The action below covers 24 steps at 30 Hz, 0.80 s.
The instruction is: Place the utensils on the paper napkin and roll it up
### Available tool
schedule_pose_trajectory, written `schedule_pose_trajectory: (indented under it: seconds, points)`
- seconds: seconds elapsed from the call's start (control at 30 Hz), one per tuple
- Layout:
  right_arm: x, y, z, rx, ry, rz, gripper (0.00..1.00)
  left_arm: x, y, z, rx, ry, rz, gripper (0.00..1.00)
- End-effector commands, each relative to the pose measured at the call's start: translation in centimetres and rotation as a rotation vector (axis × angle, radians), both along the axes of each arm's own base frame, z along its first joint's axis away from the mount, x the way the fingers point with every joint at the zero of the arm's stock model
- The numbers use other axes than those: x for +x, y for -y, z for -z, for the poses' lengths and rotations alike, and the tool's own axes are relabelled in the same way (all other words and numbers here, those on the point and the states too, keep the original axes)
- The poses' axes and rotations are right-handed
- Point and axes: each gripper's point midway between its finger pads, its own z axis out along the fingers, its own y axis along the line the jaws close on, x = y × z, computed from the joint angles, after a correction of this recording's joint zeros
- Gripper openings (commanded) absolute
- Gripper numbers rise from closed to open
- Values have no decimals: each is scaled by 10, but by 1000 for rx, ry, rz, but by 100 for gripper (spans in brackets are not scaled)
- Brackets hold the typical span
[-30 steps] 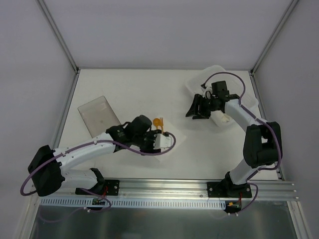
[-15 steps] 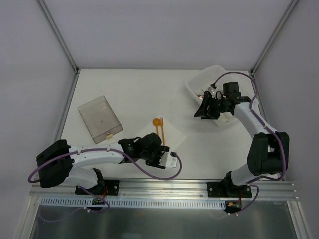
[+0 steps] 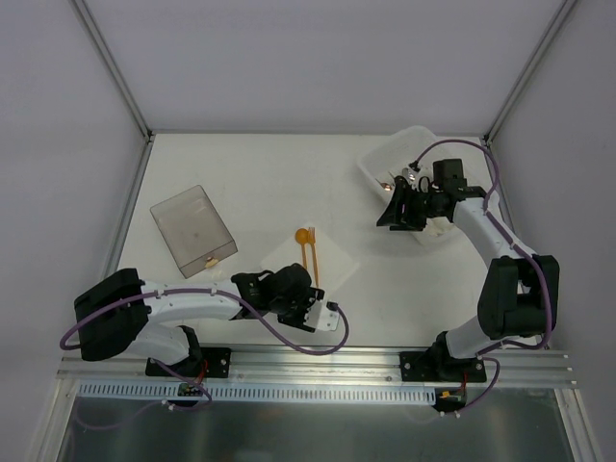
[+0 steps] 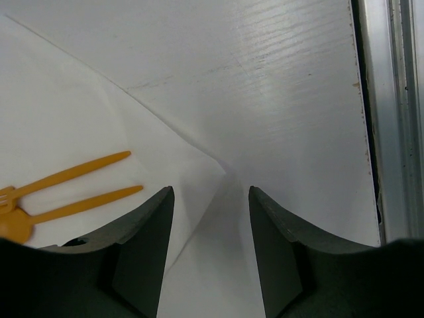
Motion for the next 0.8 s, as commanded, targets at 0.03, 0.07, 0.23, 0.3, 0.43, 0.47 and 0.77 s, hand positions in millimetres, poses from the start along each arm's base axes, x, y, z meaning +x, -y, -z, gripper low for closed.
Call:
schedule_pose_trajectory:
  seconds: [0.03, 0.07, 0.23, 0.3, 0.43, 0.47, 0.77]
  points:
    - [-2, 4, -1, 1, -9, 11, 54, 7, 3, 0, 8, 39, -24, 49]
    - [-2, 3, -1, 3, -6, 7, 54, 13, 5, -2, 9, 55, -44, 48]
    - [-3, 5, 1, 4, -16, 11, 54, 17, 13, -6, -10, 49, -74, 38]
    - [-3, 5, 1, 6, -17, 11, 54, 16, 13, -7, -13, 50, -74, 36]
    - [-2, 8, 4, 7, -30, 22, 55, 18, 15, -11, -26, 71, -73, 36]
    - [-2, 8, 4, 8, -32, 23, 55, 18, 16, -12, -30, 74, -77, 35]
    - [-3, 8, 6, 16, -39, 20, 55, 25, 22, -23, -64, 83, -124, 17]
